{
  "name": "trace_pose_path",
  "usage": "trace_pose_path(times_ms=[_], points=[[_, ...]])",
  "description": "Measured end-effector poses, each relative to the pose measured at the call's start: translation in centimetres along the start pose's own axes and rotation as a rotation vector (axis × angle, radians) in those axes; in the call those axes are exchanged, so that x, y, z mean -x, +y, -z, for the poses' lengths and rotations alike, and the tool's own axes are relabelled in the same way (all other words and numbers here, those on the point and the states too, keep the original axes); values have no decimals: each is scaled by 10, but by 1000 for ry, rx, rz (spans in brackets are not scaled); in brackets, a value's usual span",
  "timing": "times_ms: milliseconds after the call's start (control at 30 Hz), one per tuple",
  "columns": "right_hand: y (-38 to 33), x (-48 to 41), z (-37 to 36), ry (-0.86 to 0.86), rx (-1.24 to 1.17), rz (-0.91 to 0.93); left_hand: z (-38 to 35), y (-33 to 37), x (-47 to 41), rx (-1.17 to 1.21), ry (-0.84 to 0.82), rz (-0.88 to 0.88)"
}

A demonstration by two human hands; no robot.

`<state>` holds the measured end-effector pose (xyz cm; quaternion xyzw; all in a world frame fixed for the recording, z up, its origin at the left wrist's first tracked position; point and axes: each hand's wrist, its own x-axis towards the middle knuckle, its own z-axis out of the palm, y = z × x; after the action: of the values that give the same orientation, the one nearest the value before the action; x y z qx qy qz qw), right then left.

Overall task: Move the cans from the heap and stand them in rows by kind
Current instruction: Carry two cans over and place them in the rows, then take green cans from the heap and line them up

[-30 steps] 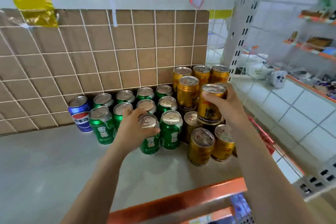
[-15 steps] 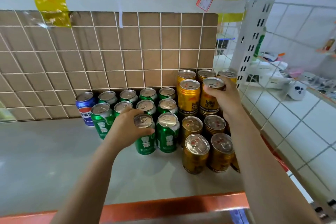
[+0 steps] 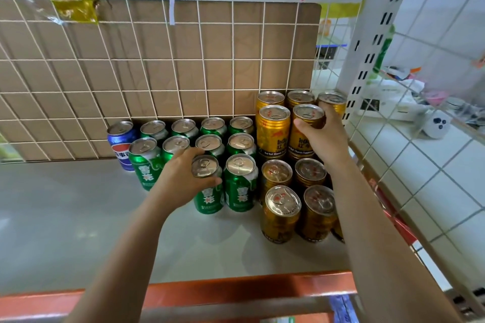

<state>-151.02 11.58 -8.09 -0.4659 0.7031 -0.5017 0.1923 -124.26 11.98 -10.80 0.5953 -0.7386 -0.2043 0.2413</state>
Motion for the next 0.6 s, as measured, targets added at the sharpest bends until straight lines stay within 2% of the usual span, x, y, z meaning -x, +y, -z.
trace_pose_path(times_ms=[433,600], points=[[11,48,-3,-2,244,22,-4,-3,20,138,40,86],[0,96,-13,-36,391,84,1,-12,47,40,25,46]])
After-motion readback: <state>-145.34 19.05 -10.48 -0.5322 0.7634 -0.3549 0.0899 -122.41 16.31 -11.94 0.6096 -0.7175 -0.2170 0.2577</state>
